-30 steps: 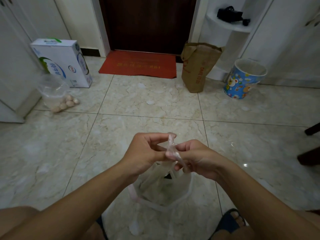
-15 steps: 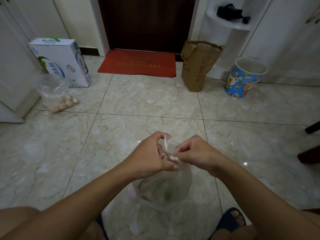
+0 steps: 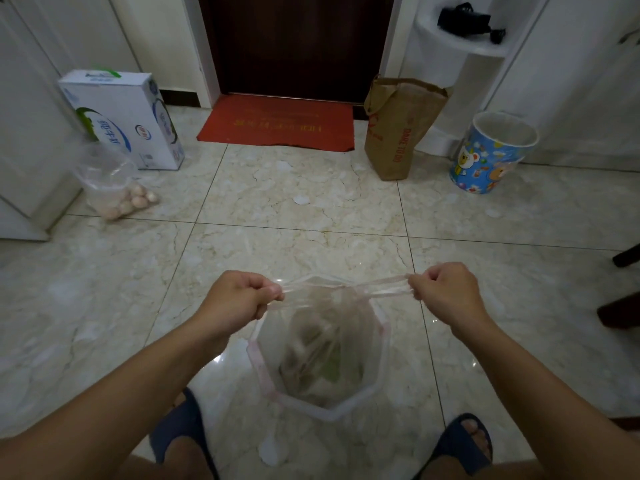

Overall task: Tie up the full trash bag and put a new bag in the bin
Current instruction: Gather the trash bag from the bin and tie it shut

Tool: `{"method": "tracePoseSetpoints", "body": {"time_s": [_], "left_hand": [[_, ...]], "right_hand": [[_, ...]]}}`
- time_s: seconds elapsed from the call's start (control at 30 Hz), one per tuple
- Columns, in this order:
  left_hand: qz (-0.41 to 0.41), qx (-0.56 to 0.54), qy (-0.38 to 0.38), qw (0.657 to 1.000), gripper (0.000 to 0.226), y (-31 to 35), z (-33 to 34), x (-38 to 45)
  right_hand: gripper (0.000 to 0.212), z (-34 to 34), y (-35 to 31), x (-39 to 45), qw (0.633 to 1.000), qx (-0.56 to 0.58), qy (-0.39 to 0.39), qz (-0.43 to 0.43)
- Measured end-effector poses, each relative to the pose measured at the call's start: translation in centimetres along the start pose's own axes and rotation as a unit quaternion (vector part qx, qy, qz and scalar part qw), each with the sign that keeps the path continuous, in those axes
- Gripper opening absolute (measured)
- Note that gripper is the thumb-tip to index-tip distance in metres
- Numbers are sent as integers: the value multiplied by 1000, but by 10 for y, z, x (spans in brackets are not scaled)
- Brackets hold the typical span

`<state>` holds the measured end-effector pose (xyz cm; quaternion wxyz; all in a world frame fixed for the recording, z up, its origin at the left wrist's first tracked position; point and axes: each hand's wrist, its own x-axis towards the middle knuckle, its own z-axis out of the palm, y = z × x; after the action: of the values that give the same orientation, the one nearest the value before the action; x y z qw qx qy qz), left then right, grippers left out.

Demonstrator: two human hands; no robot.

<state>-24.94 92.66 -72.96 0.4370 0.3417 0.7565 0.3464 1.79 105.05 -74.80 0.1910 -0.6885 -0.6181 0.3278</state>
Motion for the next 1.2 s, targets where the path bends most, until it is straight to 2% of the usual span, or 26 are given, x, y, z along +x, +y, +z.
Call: {"method": "tracePoseSetpoints", "body": {"time_s": [0.13, 0.23, 0.27, 0.33, 0.4, 0.47, 0.5, 0.53, 0.63, 0.73, 0.77, 0.83, 0.9, 0.97, 1.03, 1.1, 1.2], "left_hand": [[-138, -133, -24, 981, 21, -21, -10, 9], [-237, -280, -43, 930, 21, -34, -12, 13], [-254, -324, -36, 911, 21, -37, -13, 15], [-259, -402, -31, 878, 23, -40, -13, 17], [-235, -451, -34, 860, 23, -40, -14, 20], [-208, -472, -48, 855, 22, -39, -15, 22], [-199, -475, -60, 855, 22, -39, -17, 23], [-193, -471, -77, 857, 21, -39, -20, 24], [-190, -393, -147, 888, 17, -38, -30, 27], [-177, -286, -231, 913, 17, -34, -37, 27], [-169, -248, -256, 919, 20, -34, -38, 26], [-148, -175, -298, 927, 29, -32, -38, 24], [-121, -127, -320, 931, 34, -32, -37, 22], [-107, -125, -309, 937, 35, -32, -37, 23], [-118, -168, -274, 940, 33, -33, -38, 27], [-143, -216, -230, 938, 22, -35, -38, 29], [-182, -292, -180, 922, 14, -37, -35, 29]], "right_hand": [[29, 1, 23, 14, 997, 0, 56, 55], [27, 8, 36, 18, 991, 22, 81, 100], [25, 11, 38, 19, 989, 52, 82, 115], [17, 15, 37, 20, 968, 188, 48, 157], [13, 14, 32, 22, 902, 369, -23, 225], [17, 8, 27, 24, 795, 520, -113, 290], [17, 3, 27, 26, 760, 553, -152, 305], [14, -2, 27, 27, 748, 559, -183, 307], [6, -12, 29, 29, 756, 541, -226, 291], [6, -18, 31, 29, 722, 587, -244, 275], [14, -20, 31, 28, 713, 596, -254, 268], [27, -24, 30, 27, 731, 574, -266, 254], [29, -26, 27, 27, 772, 518, -279, 241], [25, -28, 26, 27, 804, 455, -308, 225], [22, -29, 27, 28, 821, 411, -330, 217], [21, -29, 28, 29, 822, 415, -319, 223], [23, -25, 29, 31, 802, 455, -287, 260]]}}
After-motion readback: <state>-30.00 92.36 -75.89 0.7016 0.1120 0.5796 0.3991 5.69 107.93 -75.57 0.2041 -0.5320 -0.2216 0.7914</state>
